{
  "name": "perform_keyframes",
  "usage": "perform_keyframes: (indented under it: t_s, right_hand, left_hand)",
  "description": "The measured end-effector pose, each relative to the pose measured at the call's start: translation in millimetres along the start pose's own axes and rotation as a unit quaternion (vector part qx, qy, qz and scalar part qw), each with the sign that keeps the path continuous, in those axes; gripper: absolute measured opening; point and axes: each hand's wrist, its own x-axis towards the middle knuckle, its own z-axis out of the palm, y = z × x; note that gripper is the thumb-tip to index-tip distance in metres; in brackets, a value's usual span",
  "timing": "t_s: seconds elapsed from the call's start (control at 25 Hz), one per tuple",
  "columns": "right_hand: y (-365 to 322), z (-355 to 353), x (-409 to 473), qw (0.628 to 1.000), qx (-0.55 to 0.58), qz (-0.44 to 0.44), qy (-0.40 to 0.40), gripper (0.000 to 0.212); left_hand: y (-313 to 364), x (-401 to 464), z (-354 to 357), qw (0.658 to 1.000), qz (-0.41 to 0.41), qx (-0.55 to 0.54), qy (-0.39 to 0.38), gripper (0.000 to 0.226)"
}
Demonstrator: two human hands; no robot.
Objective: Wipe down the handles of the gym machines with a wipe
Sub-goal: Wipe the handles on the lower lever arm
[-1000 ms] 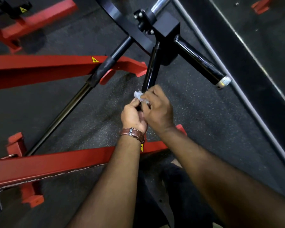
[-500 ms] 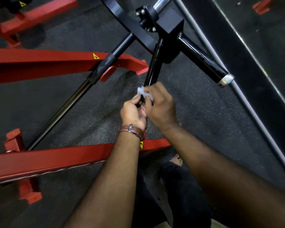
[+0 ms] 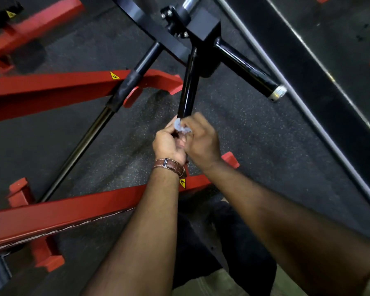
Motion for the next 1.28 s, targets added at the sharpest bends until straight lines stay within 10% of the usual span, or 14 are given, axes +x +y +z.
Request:
perform_keyframes:
  t_s: [0.32, 1.04, 1.28]
  right_hand:
    - [-1, -3, 87, 0.957, 0.068, 0.234, 0.156, 0.025]
    - [8, 33, 4, 0.881, 0.256, 0.387, 0.088, 0.031]
    - [-42, -28, 1, 0.795, 0.424, 0.405, 0.154, 0.026]
  left_hand:
    - [11, 0, -4, 0.982, 0.016, 0.186, -0.004, 0.039]
    - [31, 15, -8, 0.924, 0.074, 0.373, -0.044, 0.043]
    - [45, -13, 26, 0.847, 0.277, 0.448, -0.073, 0.018]
